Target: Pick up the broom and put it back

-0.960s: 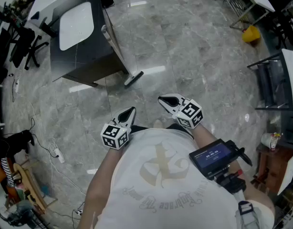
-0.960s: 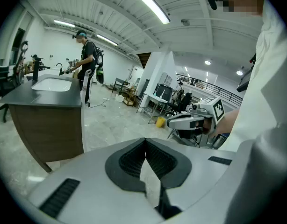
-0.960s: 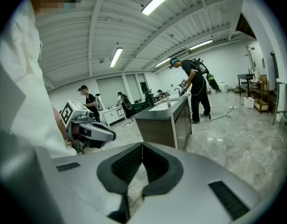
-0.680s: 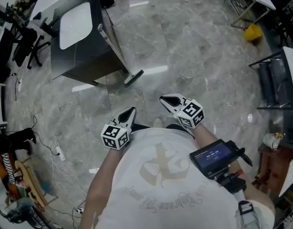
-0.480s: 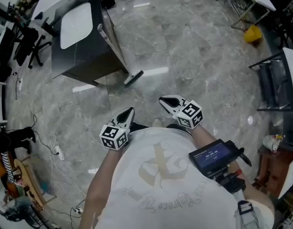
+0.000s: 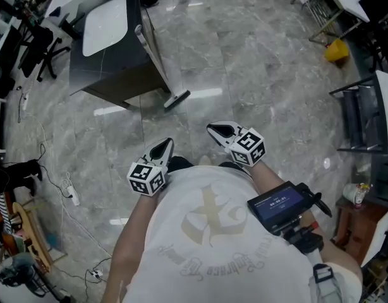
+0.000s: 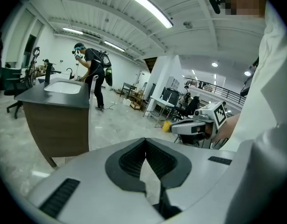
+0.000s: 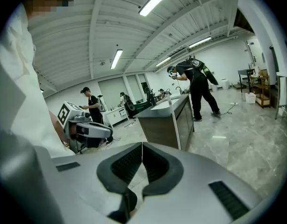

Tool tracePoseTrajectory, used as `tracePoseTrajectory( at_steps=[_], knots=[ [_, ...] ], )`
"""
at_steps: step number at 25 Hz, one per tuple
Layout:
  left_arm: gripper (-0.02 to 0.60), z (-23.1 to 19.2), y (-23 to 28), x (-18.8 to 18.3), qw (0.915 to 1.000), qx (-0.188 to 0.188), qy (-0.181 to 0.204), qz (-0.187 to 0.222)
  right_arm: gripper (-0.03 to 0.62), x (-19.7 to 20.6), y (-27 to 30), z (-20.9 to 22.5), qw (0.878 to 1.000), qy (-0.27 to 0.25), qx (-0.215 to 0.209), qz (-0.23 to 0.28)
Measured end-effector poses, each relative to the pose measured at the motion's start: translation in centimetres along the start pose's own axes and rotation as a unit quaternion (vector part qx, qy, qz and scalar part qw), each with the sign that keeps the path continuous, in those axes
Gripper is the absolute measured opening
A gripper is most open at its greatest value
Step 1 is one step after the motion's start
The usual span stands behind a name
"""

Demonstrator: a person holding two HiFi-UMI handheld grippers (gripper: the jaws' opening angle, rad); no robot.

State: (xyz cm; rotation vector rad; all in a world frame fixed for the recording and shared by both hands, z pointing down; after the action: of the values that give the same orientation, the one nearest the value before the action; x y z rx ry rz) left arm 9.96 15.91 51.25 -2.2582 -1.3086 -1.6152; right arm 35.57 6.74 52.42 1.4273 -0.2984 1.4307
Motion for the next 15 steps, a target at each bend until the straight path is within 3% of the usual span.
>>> tracePoseTrajectory(
  at_steps=[15],
  knots=[
    [0.012,-4.6,-2.2,-1.8,0.9999,0.0,-0.01,-0.001,0.018,-3.4,4.6,-1.1,1.0,-0.015,0.005,-0.02]
  ],
)
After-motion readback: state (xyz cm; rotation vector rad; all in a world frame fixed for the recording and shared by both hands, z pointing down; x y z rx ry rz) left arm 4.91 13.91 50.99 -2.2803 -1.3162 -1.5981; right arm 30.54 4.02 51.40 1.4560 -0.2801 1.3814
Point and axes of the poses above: the fingertips, and each gripper's own axes: y forward along the fingers, z to its right, x out of its underside, the point moved 10 cm from there along -y, backward along the fingers, and after that the axes turned 10 degrees about x, right-handed, at the moved point
